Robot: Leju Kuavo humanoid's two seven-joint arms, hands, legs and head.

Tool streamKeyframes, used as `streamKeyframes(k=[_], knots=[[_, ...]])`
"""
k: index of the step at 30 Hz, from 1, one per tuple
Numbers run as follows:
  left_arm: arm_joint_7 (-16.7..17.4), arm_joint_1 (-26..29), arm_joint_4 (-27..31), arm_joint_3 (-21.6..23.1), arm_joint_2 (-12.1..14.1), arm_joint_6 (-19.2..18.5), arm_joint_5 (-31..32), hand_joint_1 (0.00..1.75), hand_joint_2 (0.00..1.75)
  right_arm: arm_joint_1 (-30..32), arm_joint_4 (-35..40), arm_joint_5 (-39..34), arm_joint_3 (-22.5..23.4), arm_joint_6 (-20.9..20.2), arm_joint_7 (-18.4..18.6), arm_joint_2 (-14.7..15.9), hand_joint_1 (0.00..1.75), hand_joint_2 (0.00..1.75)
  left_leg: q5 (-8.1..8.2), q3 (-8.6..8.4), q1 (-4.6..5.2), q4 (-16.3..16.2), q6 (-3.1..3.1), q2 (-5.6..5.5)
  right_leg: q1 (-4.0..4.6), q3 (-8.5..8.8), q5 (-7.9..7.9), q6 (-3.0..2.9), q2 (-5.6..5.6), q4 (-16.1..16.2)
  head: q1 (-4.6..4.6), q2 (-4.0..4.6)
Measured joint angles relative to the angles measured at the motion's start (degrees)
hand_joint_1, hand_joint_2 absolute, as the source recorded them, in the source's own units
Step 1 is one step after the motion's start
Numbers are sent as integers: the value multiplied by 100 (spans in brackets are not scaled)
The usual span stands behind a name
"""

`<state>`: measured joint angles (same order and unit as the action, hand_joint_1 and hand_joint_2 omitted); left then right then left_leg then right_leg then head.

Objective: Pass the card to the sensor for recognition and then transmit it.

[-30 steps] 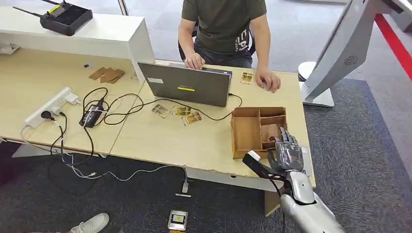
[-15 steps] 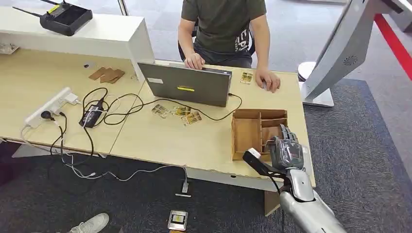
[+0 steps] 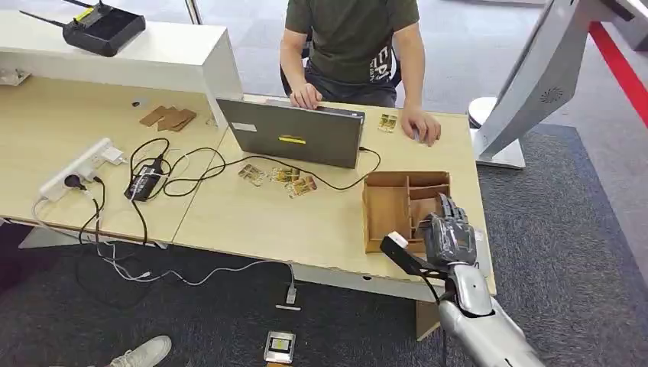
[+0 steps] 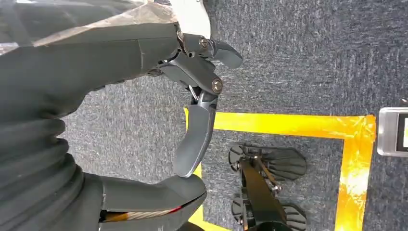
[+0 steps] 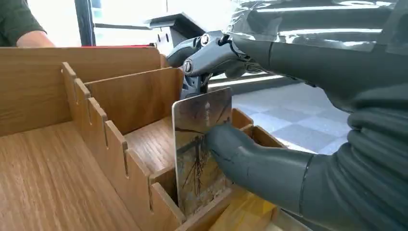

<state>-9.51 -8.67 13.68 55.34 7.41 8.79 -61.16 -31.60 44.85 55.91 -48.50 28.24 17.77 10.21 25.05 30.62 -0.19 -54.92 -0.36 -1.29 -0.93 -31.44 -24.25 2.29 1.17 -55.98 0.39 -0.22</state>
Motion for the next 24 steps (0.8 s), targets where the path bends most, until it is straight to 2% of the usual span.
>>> streamKeyframes(k=[1, 10, 16, 19, 24], knots=[[-4, 0, 0, 0, 0, 0, -2, 0, 175, 0, 24, 6, 2, 6, 7, 2, 175, 175, 0, 0, 0, 0, 0, 0, 0, 0, 0, 0, 0, 0, 0, 0], [-28, 9, 0, 35, 0, 24, -24, 0, 175, -4, 572, 208, 138, 306, 190, 140, 175, 175, 0, 2, 0, 0, 0, -1, 0, -1, 0, 0, 0, 0, 0, 0], [-28, 9, 0, 46, 0, 26, -20, 0, 175, 1, 1049, 306, 310, 306, 269, 255, 175, 175, 0, 1, 1, 0, 0, -1, -1, -1, 0, 0, 0, 1, 0, 0], [-26, 1, 0, 52, 0, 24, 11, 0, 175, -1, 1229, 315, 372, 234, 271, 278, 175, 175, 0, 1, 0, 0, 0, 0, 0, -1, 0, 0, 0, 0, 0, 0], [35, -48, 0, 103, 0, -28, 103, 0, 175, -130, 1438, 319, 398, -182, 157, 236, 175, 175, -1, 3, 0, 0, 0, -1, 0, -1, 0, 0, 0, -2, 0, 0]])
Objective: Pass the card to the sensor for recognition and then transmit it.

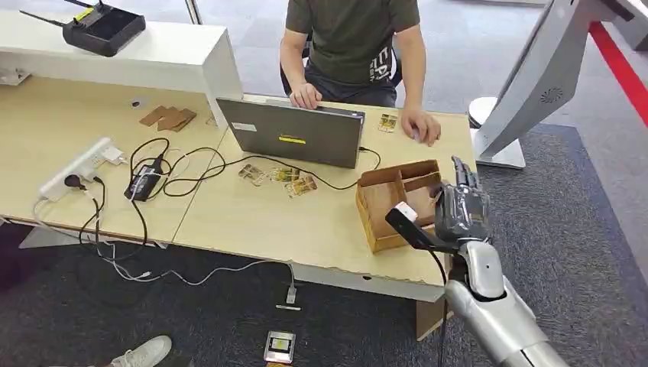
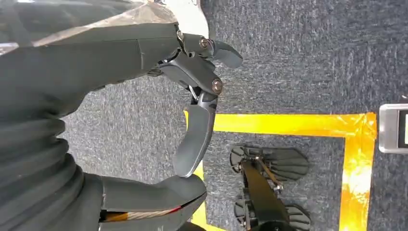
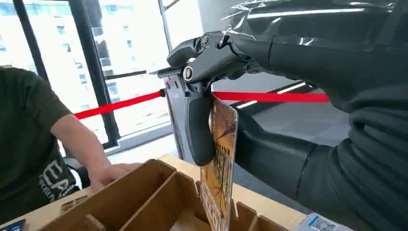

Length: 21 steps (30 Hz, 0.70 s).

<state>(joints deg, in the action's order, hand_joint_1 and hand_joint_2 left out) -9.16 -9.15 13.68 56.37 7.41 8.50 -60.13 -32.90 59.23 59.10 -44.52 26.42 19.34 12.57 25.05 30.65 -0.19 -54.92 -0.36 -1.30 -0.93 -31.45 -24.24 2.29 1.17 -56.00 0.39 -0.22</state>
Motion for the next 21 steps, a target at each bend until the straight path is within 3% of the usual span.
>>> streamKeyframes(k=[5, 9, 11, 14, 21], knots=[[59, -90, 0, 70, -2, -35, 103, 0, 175, -447, 50, -268, -28, -331, -194, -199, 175, 175, -5, 0, 0, 0, 3, -1, 0, 0, 1, -1, 1, -2, 2, 0], [85, -156, 0, 116, -18, -81, 175, 0, 175, -862, 11, -1087, -26, -518, -440, -429, 175, 175, -6, 1, -1, 0, 4, -1, 0, -3, 1, -1, 1, -3, 0, 0], [140, -198, 0, 142, -35, -137, 238, 0, 175, -1050, -78, -1852, 37, -625, -594, -548, 175, 175, -6, 2, -1, 0, 3, -1, 0, -4, 2, -1, 1, -4, 0, 0], [197, -274, 0, 179, -68, -201, 321, 0, 175, -1358, -265, -2311, 83, -795, -577, -645, 175, 175, -6, 2, -1, 0, 3, -1, 0, -4, 2, -1, 1, -3, 0, 0], [286, -430, 2, 264, -175, -330, 407, 0, 175, -2017, -829, -2435, 111, -1119, -315, -892, 175, 175, -6, 3, 0, -1, 3, -2, 0, -4, 3, 1, 1, -3, 2, 0]])
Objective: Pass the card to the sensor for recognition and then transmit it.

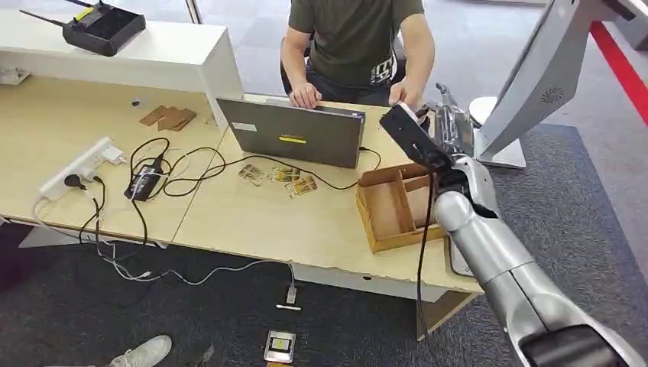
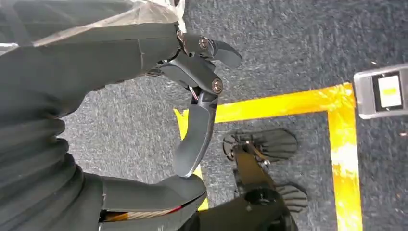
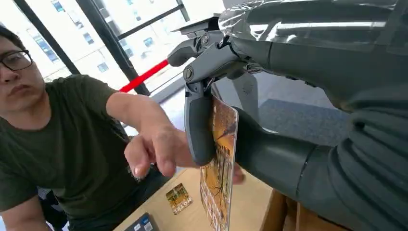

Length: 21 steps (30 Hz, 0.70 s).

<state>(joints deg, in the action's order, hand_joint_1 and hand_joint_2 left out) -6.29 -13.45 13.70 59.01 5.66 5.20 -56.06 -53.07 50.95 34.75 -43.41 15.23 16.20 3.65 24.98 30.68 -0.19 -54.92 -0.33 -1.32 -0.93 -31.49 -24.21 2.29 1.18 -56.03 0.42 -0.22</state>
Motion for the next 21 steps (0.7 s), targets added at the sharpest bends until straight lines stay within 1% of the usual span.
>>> streamKeyframes(k=[8, 13, 14, 15, 16, 19, 21], knots=[[50, -53, 0, 17, -101, -48, -11, 0, 175, -355, -500, 105, -20, -22, 92, -306, 175, 175, 0, 1, -1, 0, 0, 0, 1, -3, -1, -1, 0, 0, -2, 0], [59, -67, 0, 17, -140, -52, -20, 0, 175, -456, -728, 160, -48, -22, 101, -415, 175, 175, 0, 1, -1, 0, 0, 1, 1, -3, -1, -1, 0, 0, -2, 0], [59, -68, 0, 17, -144, -57, -20, 0, 175, -469, -752, 175, -55, -22, 101, -426, 72, 175, 0, 1, -1, 0, 0, 0, 1, -2, -1, -1, 0, 0, 0, 0], [59, -68, 0, 17, -149, -57, -20, 0, 175, -479, -780, 186, -61, -24, 101, -444, 19, 175, 0, 1, -1, 0, 0, 0, 1, -3, -1, -1, 0, 0, -2, 0], [59, -68, 0, 17, -153, -59, -22, 0, 175, -487, -802, 203, -68, -39, 101, -452, 0, 175, 0, 1, -1, 0, 0, 1, 1, -3, -1, -1, 0, 0, 0, 0], [59, -75, -2, 17, -160, -63, -35, 0, 175, -510, -859, 367, -96, -94, 107, -496, 0, 175, 0, 1, -1, 0, 0, 1, 1, -3, -1, -1, 0, 0, -2, 0], [59, -75, -2, 17, -160, -63, -48, 0, 175, -538, -889, 696, -126, -128, 187, -527, 0, 175, 0, 2, -1, 0, 0, 0, 1, -4, -1, -1, 0, 0, 0, 0]])
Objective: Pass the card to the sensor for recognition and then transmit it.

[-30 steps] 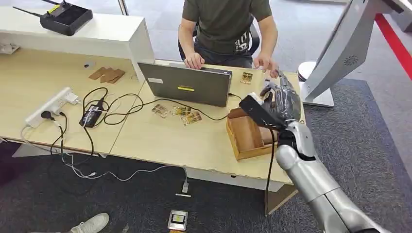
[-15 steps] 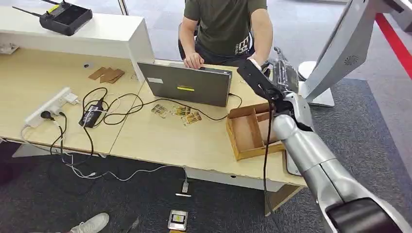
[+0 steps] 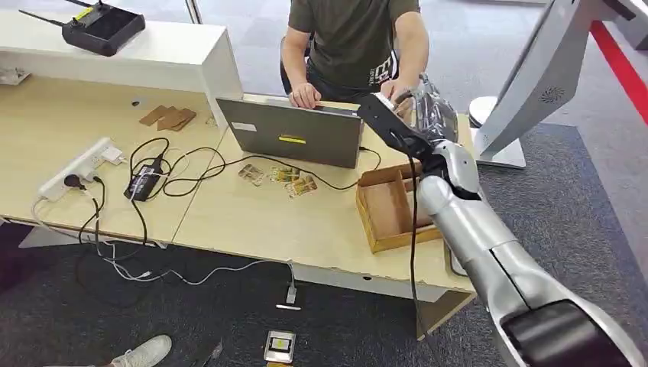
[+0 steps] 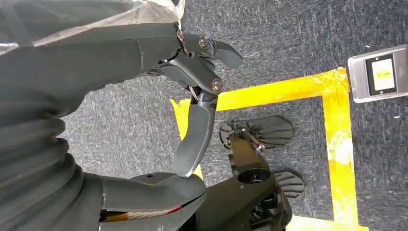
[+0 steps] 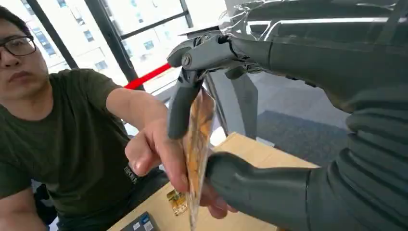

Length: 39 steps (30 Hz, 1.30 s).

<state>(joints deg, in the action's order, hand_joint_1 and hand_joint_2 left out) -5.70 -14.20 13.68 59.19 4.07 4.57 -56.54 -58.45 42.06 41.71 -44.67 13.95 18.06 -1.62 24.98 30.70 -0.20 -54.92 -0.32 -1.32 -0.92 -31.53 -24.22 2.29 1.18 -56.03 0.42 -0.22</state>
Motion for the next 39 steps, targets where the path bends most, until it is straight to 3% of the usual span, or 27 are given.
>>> streamKeyframes(k=[2, 6, 12, 17, 21, 24, 27, 30, 36, 39], knots=[[-9, 1, 0, 0, -2, 4, -29, 0, 175, -60, -31, 502, -104, -82, 96, -17, 0, 175, 0, 1, 0, 0, 0, 1, 0, -1, 0, 0, 0, -1, -2, 0], [-114, 25, 0, 0, -2, 18, -131, 0, 175, -105, 274, 2539, -407, -629, 428, 15, 0, 175, 0, 0, -1, 0, 0, 2, 2, -6, 0, 0, 0, -1, -2, 0], [-295, 132, -7, -4, 18, 74, -273, 0, 175, 138, 1546, 4146, -468, -1286, 307, 293, 0, 175, 1, -2, -2, 0, 0, 4, 2, -6, -1, -1, 2, 1, -2, 0], [-533, 272, -11, -28, 72, 155, -387, 0, 175, 663, 3265, 4320, -256, -1595, 305, 903, 0, 175, 6, -7, -1, -5, -3, 2, 0, -6, -2, 0, 2, 10, -4, 0], [-713, 379, -15, -66, 133, 188, -439, 0, 175, 1345, 4825, 4152, 26, -2360, 489, 1612, 0, 175, 10, -9, -2, -5, -8, 1, 1, 5, -3, 2, 1, 19, -2, 0], [-857, 472, -20, -114, 190, 188, -511, 0, 175, 2079, 5904, 4098, 288, -2438, 725, 2114, 0, 175, 19, -12, -2, -5, -8, 7, 1, 5, -3, 2, 13, 21, -2, 0], [-970, 523, -31, -155, 236, 205, -581, 0, 175, 2829, 6652, 3842, 561, -2225, 910, 2441, 0, 175, 24, -16, -2, -5, -8, 13, 3, 6, -6, 2, 23, 22, -2, 0], [-1080, 607, -39, -216, 256, 247, -651, 0, 175, 3700, 7262, 3415, 963, -1628, 1033, 2686, 0, 175, 29, -14, -4, -3, -7, 10, 6, 10, -14, 0, 18, 21, -2, 0], [-1233, 688, -42, -321, 293, 271, -673, 0, 175, 5156, 7733, 3068, 1638, -76, 904, 2789, 0, 175, 34, -13, -7, -1, -4, 10, 8, 13, -17, 3, 20, 20, -4, 0], [-1237, 680, -42, -350, 304, 278, -669, 0, 175, 5413, 7840, 3103, 1794, 296, 900, 2822, 0, 175, 34, -16, -7, 0, -4, 13, 8, 15, -17, 3, 25, 20, -2, 0]])
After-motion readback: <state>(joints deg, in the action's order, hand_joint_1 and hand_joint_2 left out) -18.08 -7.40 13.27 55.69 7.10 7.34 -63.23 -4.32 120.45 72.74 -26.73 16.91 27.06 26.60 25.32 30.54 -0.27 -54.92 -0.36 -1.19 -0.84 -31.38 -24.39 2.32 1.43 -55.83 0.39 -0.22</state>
